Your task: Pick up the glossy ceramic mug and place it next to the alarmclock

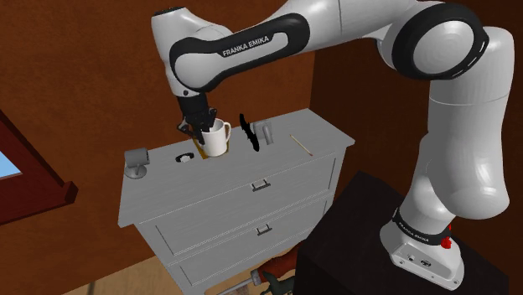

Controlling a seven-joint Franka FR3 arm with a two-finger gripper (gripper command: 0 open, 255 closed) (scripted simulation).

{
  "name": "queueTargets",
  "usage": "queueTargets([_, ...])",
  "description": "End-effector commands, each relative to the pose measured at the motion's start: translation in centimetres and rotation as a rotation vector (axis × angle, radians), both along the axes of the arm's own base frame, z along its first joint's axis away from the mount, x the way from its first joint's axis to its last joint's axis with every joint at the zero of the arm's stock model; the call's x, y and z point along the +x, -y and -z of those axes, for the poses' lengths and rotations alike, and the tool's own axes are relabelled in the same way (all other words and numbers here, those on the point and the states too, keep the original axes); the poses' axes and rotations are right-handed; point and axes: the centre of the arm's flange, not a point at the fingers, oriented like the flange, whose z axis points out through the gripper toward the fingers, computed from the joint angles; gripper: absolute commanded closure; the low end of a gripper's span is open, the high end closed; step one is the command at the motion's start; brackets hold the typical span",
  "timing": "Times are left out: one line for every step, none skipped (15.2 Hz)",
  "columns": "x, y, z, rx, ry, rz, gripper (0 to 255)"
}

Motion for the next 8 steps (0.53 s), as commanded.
queueTargets([0.0,-0.1,1.0,0.000,0.001,0.000,255])
queueTargets([0.0,-0.1,1.5,0.000,0.001,0.000,255])
queueTargets([0.0,-0.1,2.1,0.000,0.001,0.000,255])
queueTargets([0.0,-0.1,2.6,0.000,0.001,0.000,255])
queueTargets([0.0,-0.1,3.1,0.000,0.001,0.000,255])
queueTargets([0.0,-0.1,3.7,0.000,0.001,0.000,255])
queueTargets([0.0,-0.1,4.2,0.000,0.001,0.000,255])
queueTargets([0.0,-0.1,4.7,0.000,0.001,0.000,255])
